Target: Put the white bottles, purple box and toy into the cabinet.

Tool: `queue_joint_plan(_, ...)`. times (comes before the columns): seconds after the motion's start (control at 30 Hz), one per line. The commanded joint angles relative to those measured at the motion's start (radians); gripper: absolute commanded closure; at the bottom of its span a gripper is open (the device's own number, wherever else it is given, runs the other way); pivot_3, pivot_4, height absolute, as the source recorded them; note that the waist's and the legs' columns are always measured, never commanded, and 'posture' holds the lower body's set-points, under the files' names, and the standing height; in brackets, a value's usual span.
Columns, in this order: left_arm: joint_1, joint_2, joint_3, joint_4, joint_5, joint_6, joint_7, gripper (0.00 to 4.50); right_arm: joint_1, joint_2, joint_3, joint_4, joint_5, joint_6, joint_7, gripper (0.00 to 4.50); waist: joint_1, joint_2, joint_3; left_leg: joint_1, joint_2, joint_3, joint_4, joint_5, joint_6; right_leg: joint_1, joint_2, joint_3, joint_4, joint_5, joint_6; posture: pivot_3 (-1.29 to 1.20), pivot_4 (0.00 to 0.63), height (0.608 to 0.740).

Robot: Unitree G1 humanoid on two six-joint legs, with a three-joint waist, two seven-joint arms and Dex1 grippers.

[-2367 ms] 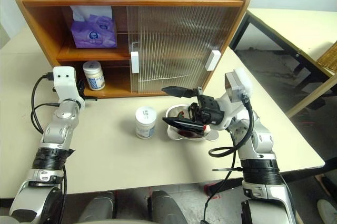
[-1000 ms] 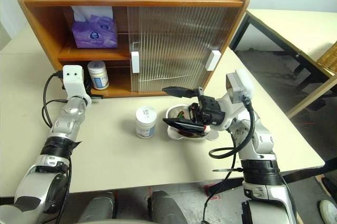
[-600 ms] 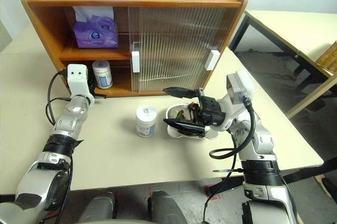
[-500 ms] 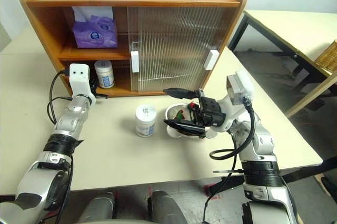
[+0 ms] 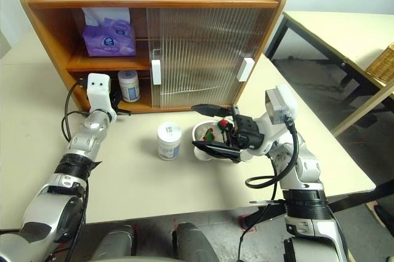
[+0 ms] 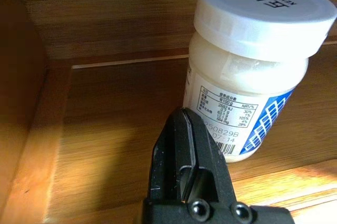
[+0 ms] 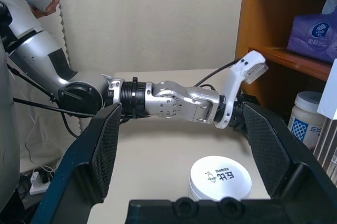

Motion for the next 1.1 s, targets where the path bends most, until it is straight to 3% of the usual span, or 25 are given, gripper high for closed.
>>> queue_joint_plan(0.03, -0.025, -0.009, -0.016, 0.045, -0.001, -0.020, -0.020, 4.48, 0.004, -0.010, -0.016, -0.003, -0.012, -0.007, -0.001, 0.00, 0.000, 0.000, 0.000, 0.000, 0.000, 0.000, 0.000, 0.000, 0.000, 0.000, 0.000, 0.000, 0.000, 0.000, 0.000, -0.09, 0.038, 0.740)
queue_joint_plan(0.57, -0.089, -0.035, -0.039, 0.145, 0.002, -0.069, -0.061, 4.48, 0.008, -0.012, -0.018, -0.026, -0.007, 0.003, -0.021, 0.00, -0.003, 0.000, 0.000, 0.000, 0.000, 0.000, 0.001, 0.001, 0.001, 0.000, 0.000, 0.000, 0.000, 0.001, 0.002, -0.09, 0.035, 0.740)
queue_joint_plan(0.8, -0.033, -0.009, -0.032, 0.051, -0.007, -0.053, -0.075, 4.48, 0.014, -0.015, -0.014, -0.032, -0.011, 0.012, -0.045, 0.00, -0.005, 0.000, 0.000, 0.000, 0.000, 0.000, 0.001, 0.001, 0.001, 0.000, 0.000, 0.000, 0.000, 0.001, 0.003, -0.08, 0.036, 0.740)
queue_joint_plan(0.9, 0.042, 0.012, -0.021, -0.061, -0.039, -0.040, -0.121, 3.91, 0.014, -0.016, -0.013, -0.034, -0.015, 0.017, -0.066, 0.00, -0.006, 0.001, 0.000, 0.000, 0.000, 0.000, 0.001, 0.001, 0.001, 0.000, 0.000, 0.000, 0.000, 0.001, 0.003, -0.07, 0.037, 0.740)
queue_joint_plan(1.1, 0.240, 0.086, -0.013, -0.373, -0.151, 0.047, -0.287, 1.88, 0.021, -0.021, -0.026, -0.034, -0.020, 0.032, -0.113, 0.00, -0.010, 0.001, -0.001, 0.000, 0.000, 0.001, 0.001, 0.001, 0.001, 0.000, 0.000, 0.000, 0.000, 0.001, 0.002, -0.07, 0.036, 0.740)
